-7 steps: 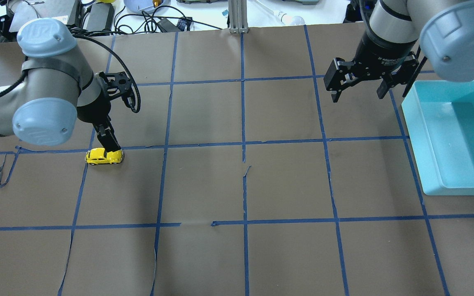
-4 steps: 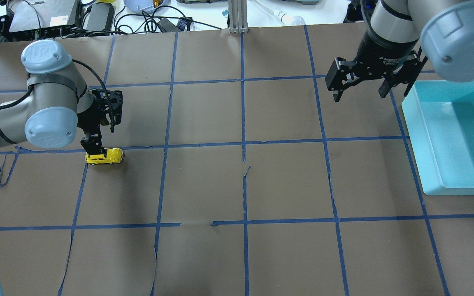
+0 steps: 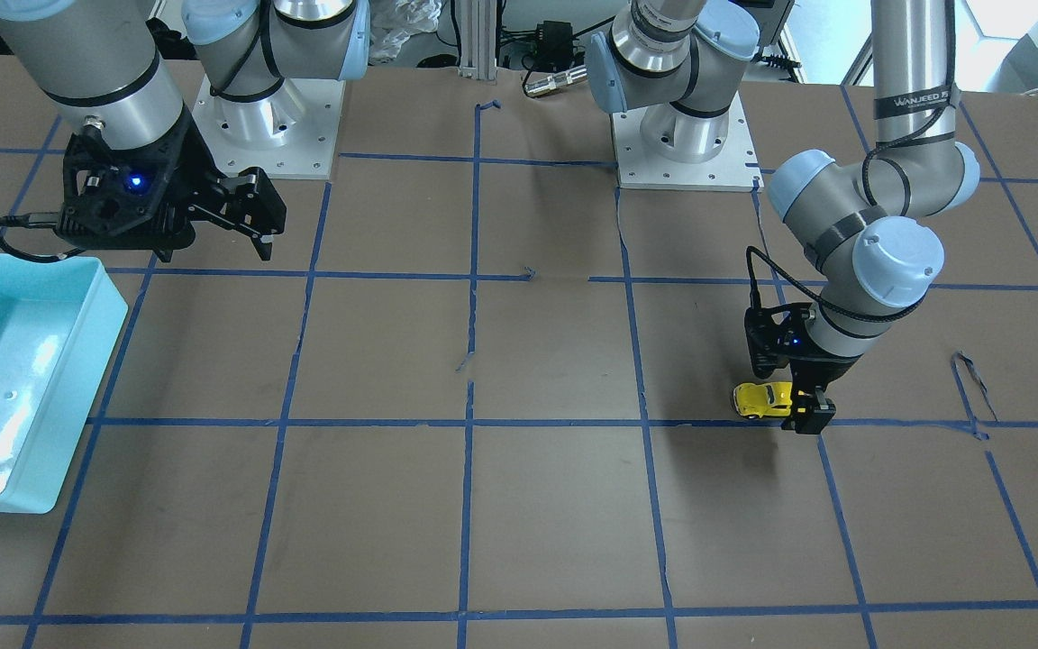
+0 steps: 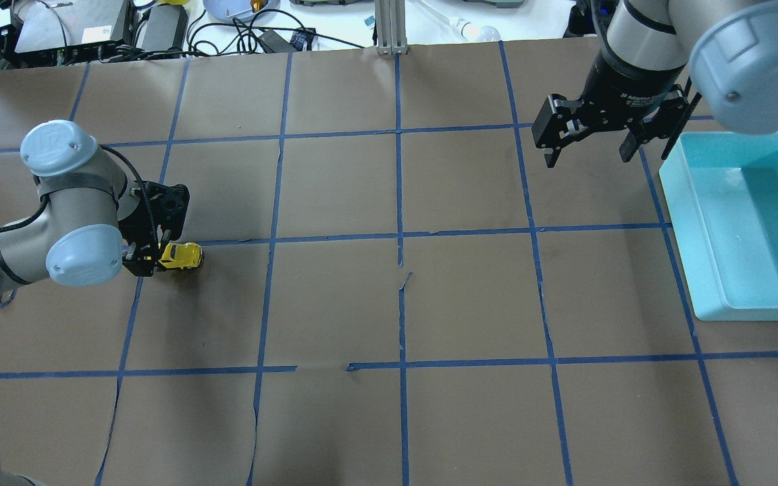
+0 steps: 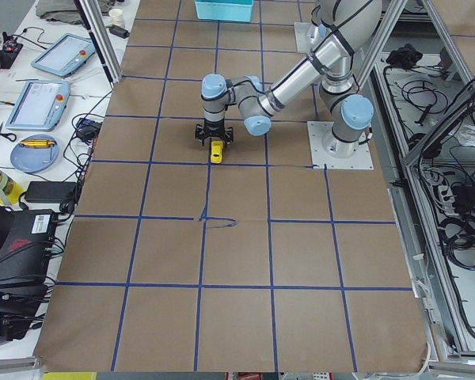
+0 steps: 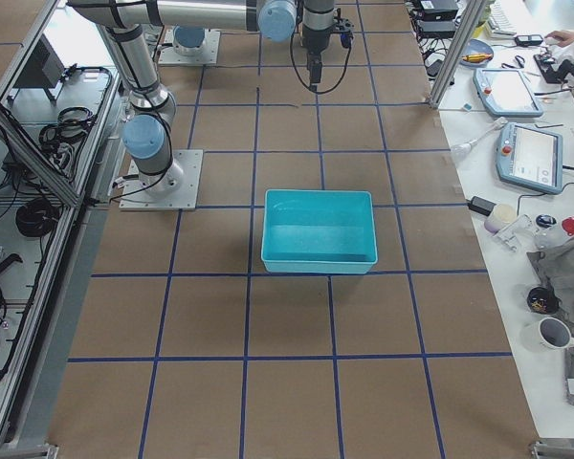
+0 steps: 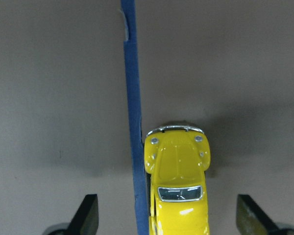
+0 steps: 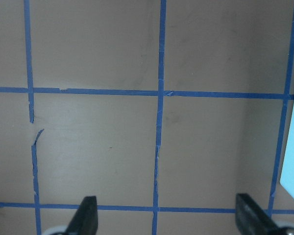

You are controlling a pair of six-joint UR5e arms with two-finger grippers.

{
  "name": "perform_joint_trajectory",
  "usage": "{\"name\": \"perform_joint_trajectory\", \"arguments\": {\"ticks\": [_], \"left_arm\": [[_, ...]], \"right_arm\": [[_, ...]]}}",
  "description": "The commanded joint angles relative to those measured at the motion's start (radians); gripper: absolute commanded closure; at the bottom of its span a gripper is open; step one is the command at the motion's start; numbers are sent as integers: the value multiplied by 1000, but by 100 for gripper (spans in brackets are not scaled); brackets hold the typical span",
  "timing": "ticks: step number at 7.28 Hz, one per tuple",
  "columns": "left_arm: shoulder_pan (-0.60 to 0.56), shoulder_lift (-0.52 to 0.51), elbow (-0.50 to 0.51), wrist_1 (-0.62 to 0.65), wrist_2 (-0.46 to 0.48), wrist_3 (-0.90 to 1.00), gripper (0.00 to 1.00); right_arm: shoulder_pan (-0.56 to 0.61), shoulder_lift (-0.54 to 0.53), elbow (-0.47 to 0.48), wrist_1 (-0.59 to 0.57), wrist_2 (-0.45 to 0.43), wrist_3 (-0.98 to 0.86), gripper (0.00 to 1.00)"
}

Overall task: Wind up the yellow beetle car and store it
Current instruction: 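Press the car down and drag it toward the robot with the left gripper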

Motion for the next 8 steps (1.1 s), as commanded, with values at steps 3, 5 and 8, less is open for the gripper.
{"name": "perform_joint_trajectory", "arguments": {"ticks": [3,5,8], "left_arm": [[31,4,-15,9,-39,5,5],[31,0,-15,11,-40,5,16],[31,0,-15,9,-40,2,85]], "right_arm": [[0,1,0,1,2,1,0],[0,2,0,1,-3,0,0],[0,-4,6,11,-12,-2,0]]}}
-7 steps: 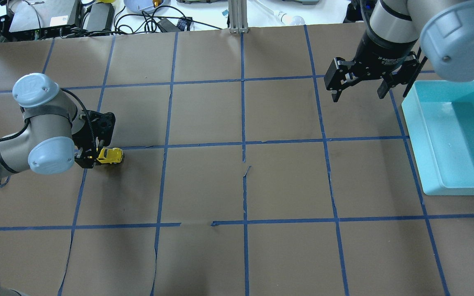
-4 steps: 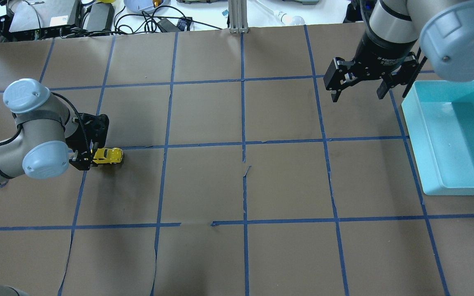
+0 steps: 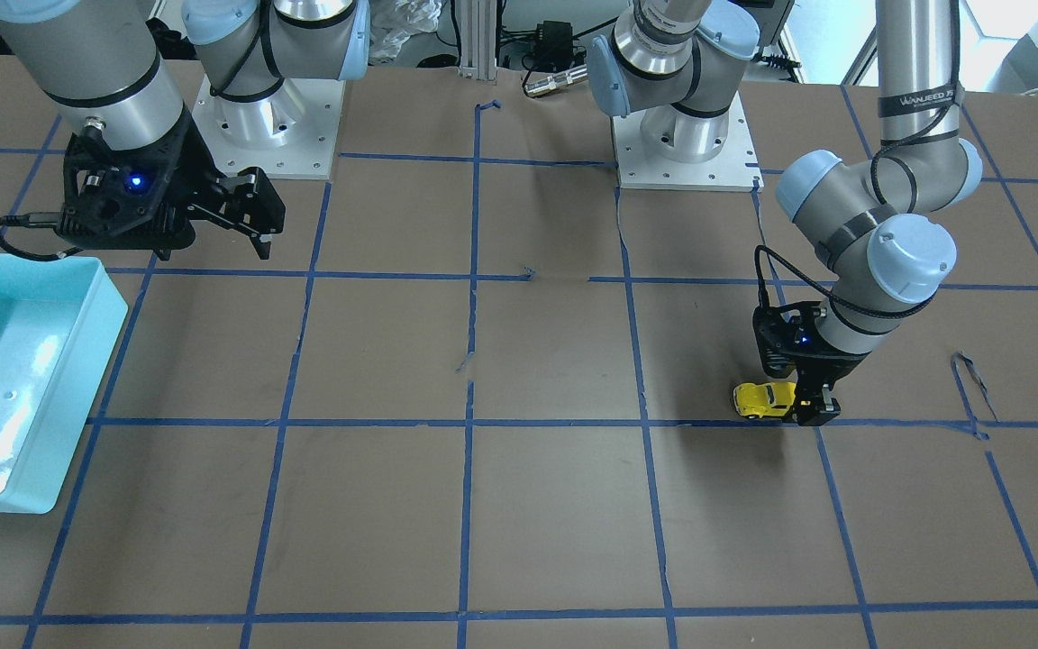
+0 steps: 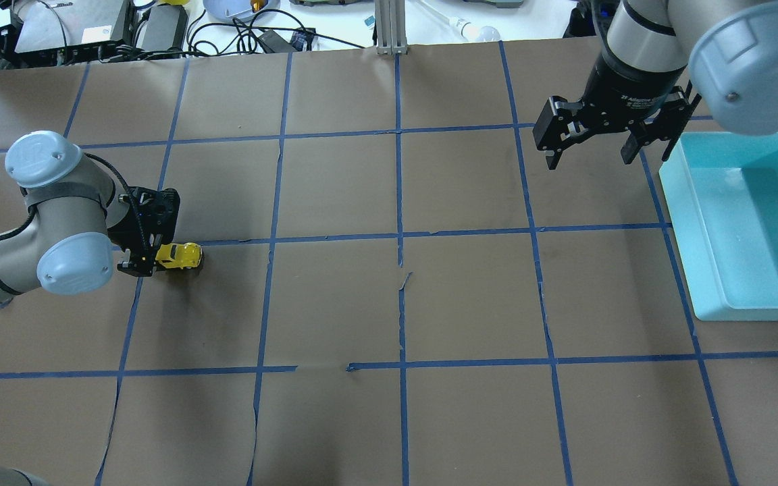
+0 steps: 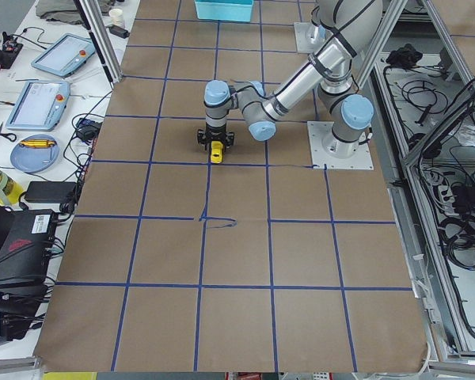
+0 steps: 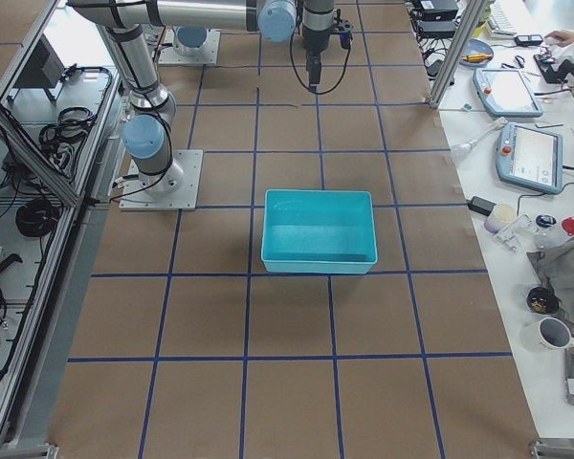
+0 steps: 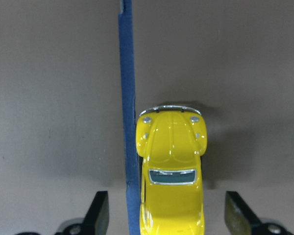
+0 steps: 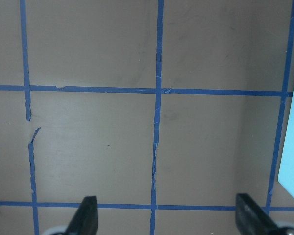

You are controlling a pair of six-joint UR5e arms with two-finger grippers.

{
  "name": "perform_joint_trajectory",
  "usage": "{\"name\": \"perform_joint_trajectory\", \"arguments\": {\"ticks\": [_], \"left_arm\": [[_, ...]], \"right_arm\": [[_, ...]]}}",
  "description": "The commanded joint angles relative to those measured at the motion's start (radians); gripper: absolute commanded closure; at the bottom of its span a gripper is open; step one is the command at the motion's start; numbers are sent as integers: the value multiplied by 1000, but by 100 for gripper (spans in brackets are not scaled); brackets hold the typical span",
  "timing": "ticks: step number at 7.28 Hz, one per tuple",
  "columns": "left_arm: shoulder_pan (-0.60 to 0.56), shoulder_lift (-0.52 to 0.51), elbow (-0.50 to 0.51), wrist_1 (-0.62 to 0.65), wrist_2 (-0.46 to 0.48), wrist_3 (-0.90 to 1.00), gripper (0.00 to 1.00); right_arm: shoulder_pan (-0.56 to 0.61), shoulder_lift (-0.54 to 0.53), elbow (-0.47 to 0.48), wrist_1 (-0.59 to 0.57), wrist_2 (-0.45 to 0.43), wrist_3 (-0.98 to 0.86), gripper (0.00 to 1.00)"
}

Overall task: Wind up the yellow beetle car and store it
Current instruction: 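Press the car down and drag it toward the robot with the left gripper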

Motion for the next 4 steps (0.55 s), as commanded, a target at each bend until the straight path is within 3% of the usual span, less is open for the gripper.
{"name": "perform_joint_trajectory", "arguments": {"ticks": [1,4], "left_arm": [[0,-4,-5,-1,0,-8,89],[0,-6,-3,2,2,-6,93]], "right_arm": [[0,-2,3,-4,-1,0,0],[0,-4,18,-7,-2,0,0]]}}
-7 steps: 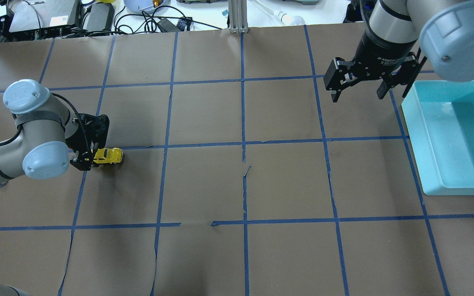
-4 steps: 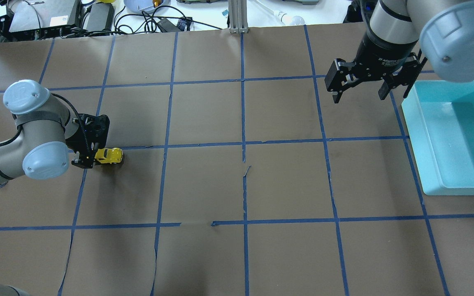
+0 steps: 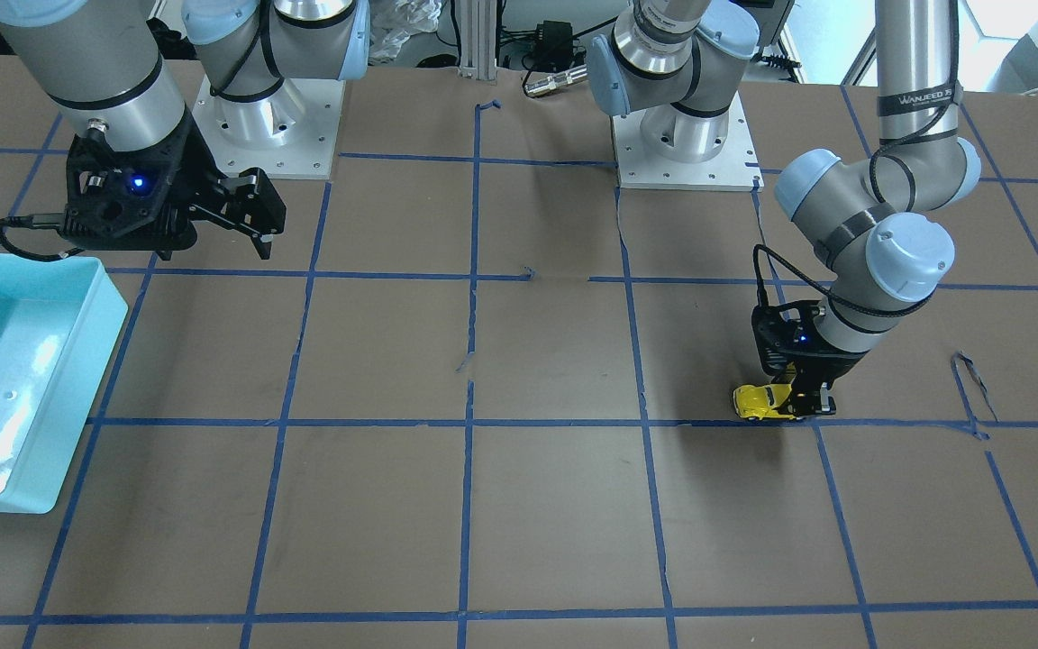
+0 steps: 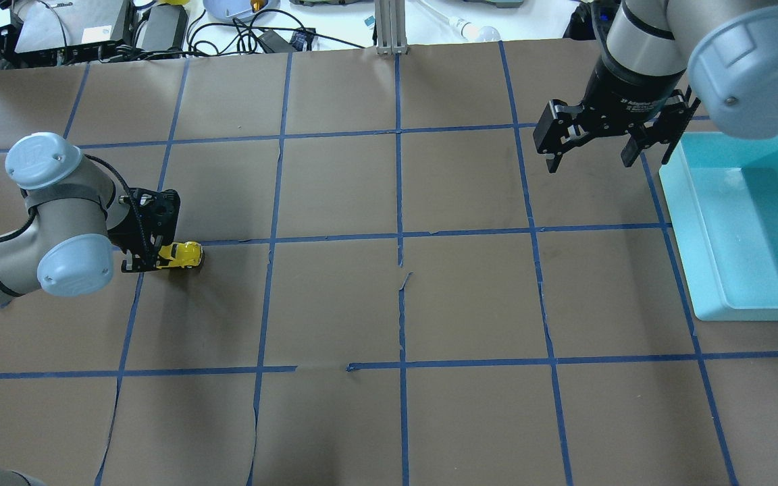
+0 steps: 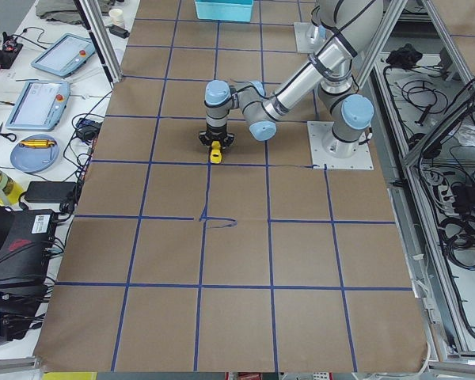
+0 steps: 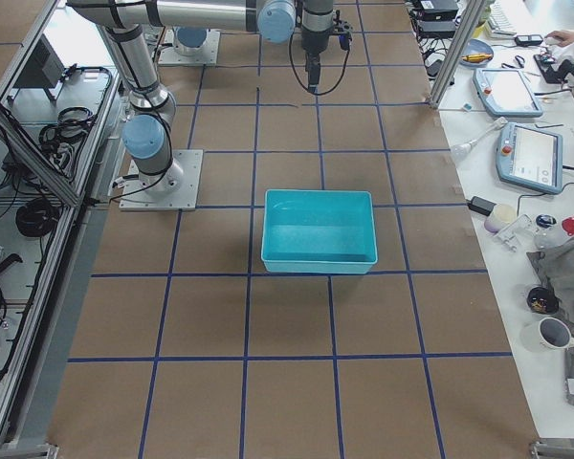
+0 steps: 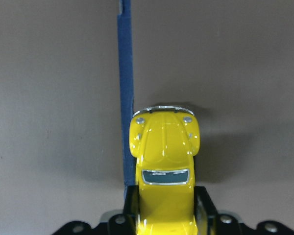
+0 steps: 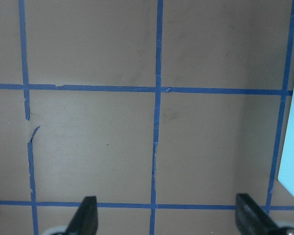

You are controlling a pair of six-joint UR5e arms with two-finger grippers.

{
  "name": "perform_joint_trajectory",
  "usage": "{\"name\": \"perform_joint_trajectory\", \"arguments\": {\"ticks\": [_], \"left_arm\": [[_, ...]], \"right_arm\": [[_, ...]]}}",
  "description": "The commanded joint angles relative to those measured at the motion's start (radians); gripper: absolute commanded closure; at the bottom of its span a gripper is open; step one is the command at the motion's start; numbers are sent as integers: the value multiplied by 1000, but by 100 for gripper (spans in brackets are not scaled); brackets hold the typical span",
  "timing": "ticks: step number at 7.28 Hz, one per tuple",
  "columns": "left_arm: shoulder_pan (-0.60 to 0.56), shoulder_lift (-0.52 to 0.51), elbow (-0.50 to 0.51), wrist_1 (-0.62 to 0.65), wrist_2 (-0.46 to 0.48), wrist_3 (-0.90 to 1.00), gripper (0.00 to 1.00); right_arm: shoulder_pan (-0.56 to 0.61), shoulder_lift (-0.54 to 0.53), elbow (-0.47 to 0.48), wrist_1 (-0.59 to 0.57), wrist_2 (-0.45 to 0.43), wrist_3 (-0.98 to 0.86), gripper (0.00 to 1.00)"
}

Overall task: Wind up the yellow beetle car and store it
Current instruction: 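Press the car down and drag it toward the robot with the left gripper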

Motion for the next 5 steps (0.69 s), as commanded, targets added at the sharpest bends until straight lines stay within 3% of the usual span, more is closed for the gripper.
{"name": "perform_joint_trajectory", "arguments": {"ticks": [1,5], "left_arm": [[0,-2,3,1,2,3,94],[3,-3,9,-2,14,6,96]], "right_arm": [[0,0,7,-4,8,1,0],[0,-1,7,-4,1,4,0]]}}
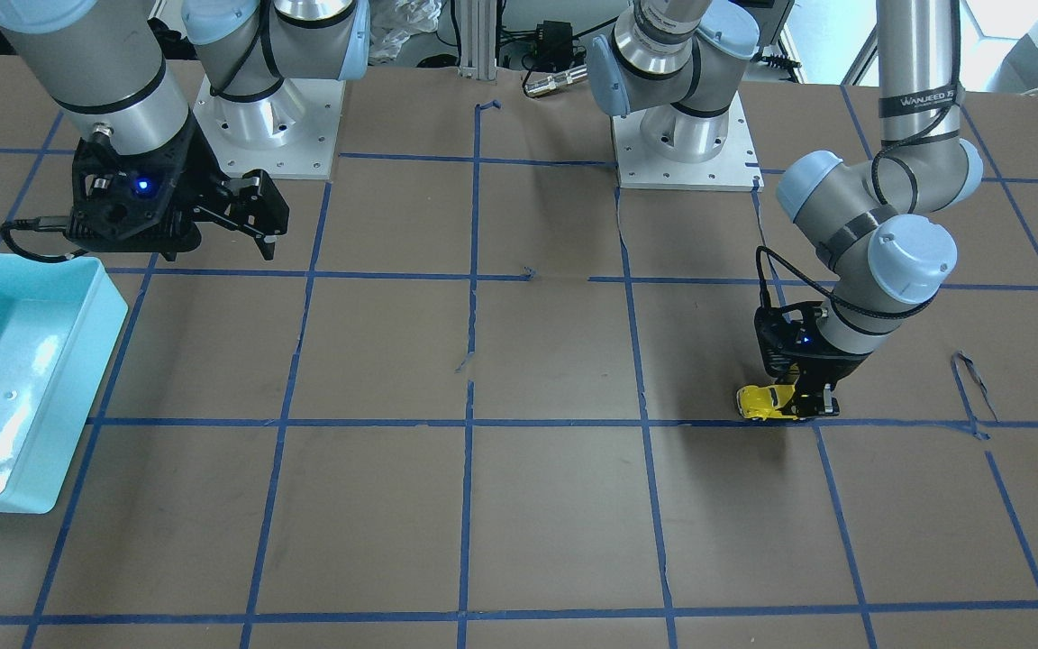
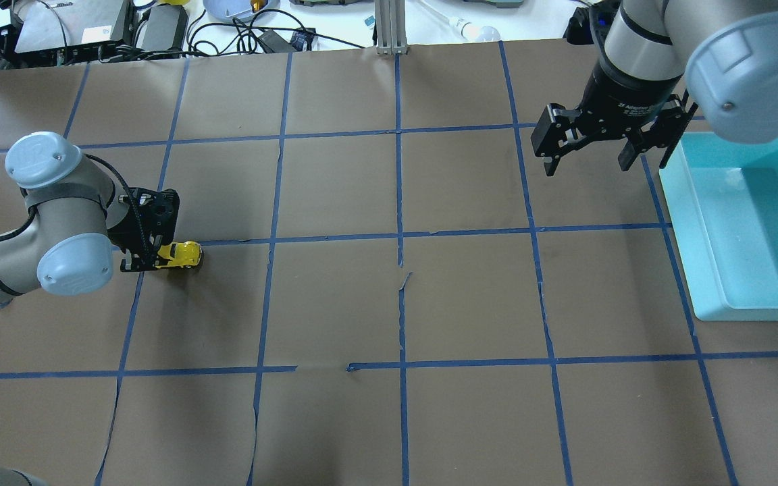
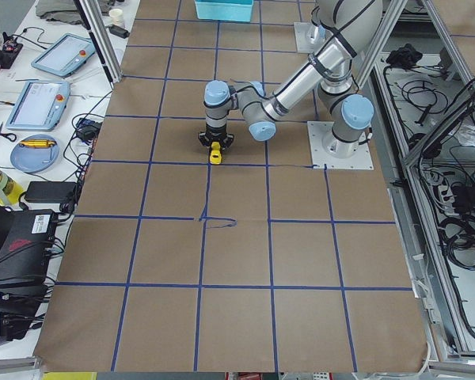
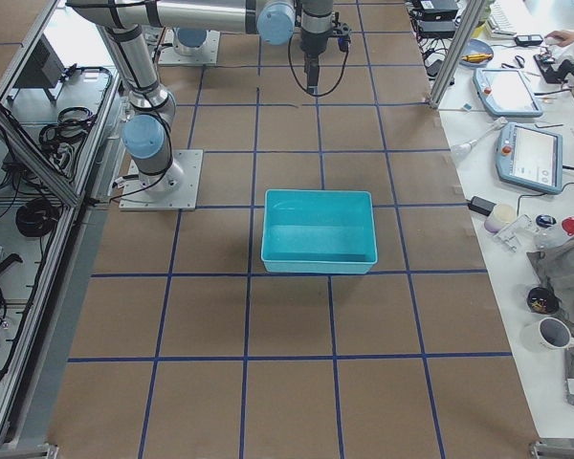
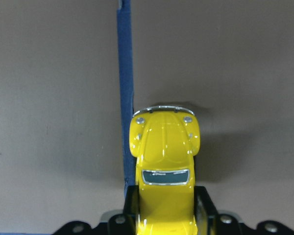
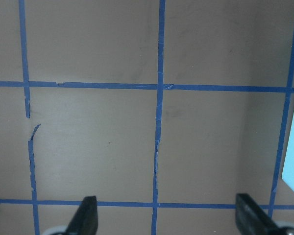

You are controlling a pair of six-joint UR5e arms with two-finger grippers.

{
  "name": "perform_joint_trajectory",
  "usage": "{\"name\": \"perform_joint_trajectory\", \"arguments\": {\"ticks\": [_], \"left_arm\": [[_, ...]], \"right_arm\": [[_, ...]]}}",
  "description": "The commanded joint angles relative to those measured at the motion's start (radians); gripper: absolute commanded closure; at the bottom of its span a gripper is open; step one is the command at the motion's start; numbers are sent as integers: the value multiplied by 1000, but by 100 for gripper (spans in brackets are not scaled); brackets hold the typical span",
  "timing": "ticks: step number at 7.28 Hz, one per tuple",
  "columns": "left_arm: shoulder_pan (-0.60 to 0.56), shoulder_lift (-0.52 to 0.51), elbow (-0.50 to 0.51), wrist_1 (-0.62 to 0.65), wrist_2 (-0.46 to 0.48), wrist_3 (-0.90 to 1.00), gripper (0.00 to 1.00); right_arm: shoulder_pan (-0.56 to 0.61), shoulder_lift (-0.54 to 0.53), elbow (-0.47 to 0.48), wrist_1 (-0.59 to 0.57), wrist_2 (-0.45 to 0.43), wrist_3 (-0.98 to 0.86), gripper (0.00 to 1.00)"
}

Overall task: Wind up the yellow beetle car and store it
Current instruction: 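Press the car down and drag it toward the robot with the left gripper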

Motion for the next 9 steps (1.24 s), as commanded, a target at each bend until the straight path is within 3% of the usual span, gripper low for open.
{"name": "perform_joint_trajectory", "arguments": {"ticks": [1,9], "left_arm": [[7,-3,1,0,0,1,95],[25,-19,24,0,7,12,96]], "right_arm": [[0,0,-3,0,-6,4,0],[0,1,0,-57,-10,5,0]]}}
